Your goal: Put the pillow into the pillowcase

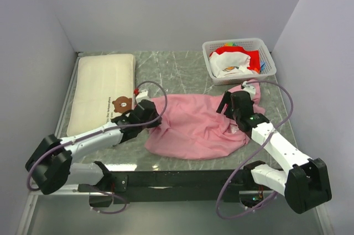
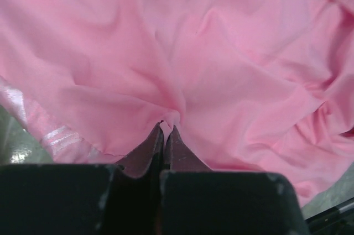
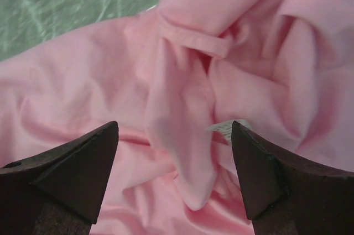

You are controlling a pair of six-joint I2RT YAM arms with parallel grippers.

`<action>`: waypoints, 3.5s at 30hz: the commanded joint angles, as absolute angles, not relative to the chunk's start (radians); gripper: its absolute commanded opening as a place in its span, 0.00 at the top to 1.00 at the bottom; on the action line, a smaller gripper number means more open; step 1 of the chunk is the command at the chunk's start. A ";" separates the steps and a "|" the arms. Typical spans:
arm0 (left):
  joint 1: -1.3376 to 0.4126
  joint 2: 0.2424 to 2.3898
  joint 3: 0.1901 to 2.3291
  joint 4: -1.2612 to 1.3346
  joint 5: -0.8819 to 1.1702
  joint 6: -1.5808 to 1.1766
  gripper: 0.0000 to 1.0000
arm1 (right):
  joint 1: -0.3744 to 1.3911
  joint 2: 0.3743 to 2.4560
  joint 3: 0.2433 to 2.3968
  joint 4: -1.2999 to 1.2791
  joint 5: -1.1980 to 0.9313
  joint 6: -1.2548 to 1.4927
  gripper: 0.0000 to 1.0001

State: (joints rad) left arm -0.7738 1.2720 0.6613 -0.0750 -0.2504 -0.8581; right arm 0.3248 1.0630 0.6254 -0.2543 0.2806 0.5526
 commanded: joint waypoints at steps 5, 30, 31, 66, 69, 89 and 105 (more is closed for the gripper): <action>-0.755 0.996 0.830 -0.238 -0.481 -0.850 0.99 | 0.324 1.058 0.604 -0.187 0.213 0.526 0.11; -0.477 0.747 0.925 -0.526 -0.603 -0.841 0.99 | 0.463 1.173 0.597 -0.178 0.195 0.542 0.20; -0.476 0.747 0.928 -0.526 -0.604 -0.839 0.99 | 0.463 1.190 0.604 -0.187 0.190 0.537 0.22; -0.425 0.693 0.953 -0.606 -0.557 -0.779 0.21 | 0.721 1.231 0.926 -0.191 0.117 0.494 0.16; -0.425 0.716 0.924 -0.581 -0.546 -0.824 0.17 | 0.723 1.445 1.133 -0.100 -0.056 0.410 0.08; -0.420 0.727 0.529 -0.503 -0.384 -1.181 0.99 | 0.773 2.551 2.192 0.135 -0.425 0.652 0.00; -0.420 0.568 0.587 -0.633 -0.316 -1.147 0.99 | 0.824 2.688 2.362 0.302 -0.433 0.855 0.82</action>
State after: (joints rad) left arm -0.4240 0.6006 0.5297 -0.6006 -0.3260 -1.1641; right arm 0.8062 2.6919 2.2620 0.2028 -0.4133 0.8097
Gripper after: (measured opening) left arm 0.022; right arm 0.414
